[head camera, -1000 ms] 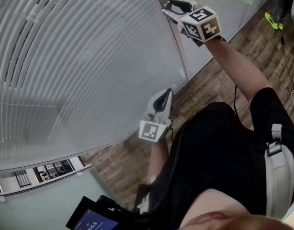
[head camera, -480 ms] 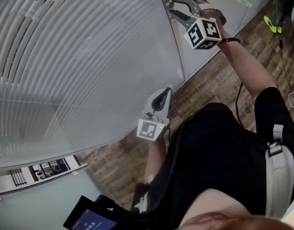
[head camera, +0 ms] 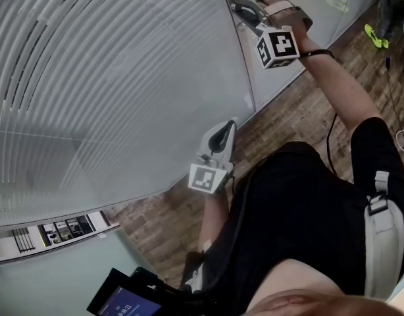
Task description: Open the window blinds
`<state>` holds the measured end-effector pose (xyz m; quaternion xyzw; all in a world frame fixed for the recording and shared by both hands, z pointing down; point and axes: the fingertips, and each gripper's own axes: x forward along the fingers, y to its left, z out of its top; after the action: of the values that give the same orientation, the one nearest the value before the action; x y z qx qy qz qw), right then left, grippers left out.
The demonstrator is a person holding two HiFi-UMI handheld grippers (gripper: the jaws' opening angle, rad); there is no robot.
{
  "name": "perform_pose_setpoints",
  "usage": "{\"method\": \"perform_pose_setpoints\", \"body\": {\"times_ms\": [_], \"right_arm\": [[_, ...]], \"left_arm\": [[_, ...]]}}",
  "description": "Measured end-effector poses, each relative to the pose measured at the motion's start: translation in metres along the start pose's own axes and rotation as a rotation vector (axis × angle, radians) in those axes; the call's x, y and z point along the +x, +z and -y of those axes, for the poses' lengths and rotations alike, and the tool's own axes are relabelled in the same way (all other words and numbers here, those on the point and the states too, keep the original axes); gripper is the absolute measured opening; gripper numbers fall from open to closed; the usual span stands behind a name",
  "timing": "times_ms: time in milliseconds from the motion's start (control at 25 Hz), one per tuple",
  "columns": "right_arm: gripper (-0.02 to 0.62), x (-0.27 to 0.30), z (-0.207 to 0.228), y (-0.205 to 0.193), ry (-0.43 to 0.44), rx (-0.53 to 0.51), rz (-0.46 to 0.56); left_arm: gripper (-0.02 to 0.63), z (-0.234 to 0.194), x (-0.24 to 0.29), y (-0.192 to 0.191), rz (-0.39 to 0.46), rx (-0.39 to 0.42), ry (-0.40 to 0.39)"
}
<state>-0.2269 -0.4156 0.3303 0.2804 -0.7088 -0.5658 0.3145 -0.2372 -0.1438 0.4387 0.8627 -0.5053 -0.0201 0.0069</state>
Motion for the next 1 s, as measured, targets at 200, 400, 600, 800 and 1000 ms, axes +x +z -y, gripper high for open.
{"method": "perform_pose_setpoints", "body": {"times_ms": [200, 400, 600, 800, 1000], "right_arm": [[0.129, 0.001, 0.001, -0.001, -0.004, 0.002, -0.004], [0.127, 0.002, -0.001, 0.001, 0.003, 0.035, -0.01], [0.127, 0.001, 0.004, 0.0, 0.021, 0.247, 0.007], [0.127, 0.0, 0.007, -0.001, 0.035, 0.446, 0.003], [0.129, -0.001, 0.013, -0.006, 0.062, 0.719, 0.023]], "left_arm": [[0.003, 0.002, 0.001, 0.002, 0.002, 0.005, -0.002], [0.003, 0.001, 0.0, -0.001, 0.0, 0.004, -0.004], [0.003, 0.002, 0.001, -0.002, -0.009, 0.0, -0.006], [0.003, 0.002, 0.002, -0.001, -0.004, 0.003, -0.005], [0.003, 0.003, 0.004, -0.003, -0.007, -0.003, -0.008]]}}
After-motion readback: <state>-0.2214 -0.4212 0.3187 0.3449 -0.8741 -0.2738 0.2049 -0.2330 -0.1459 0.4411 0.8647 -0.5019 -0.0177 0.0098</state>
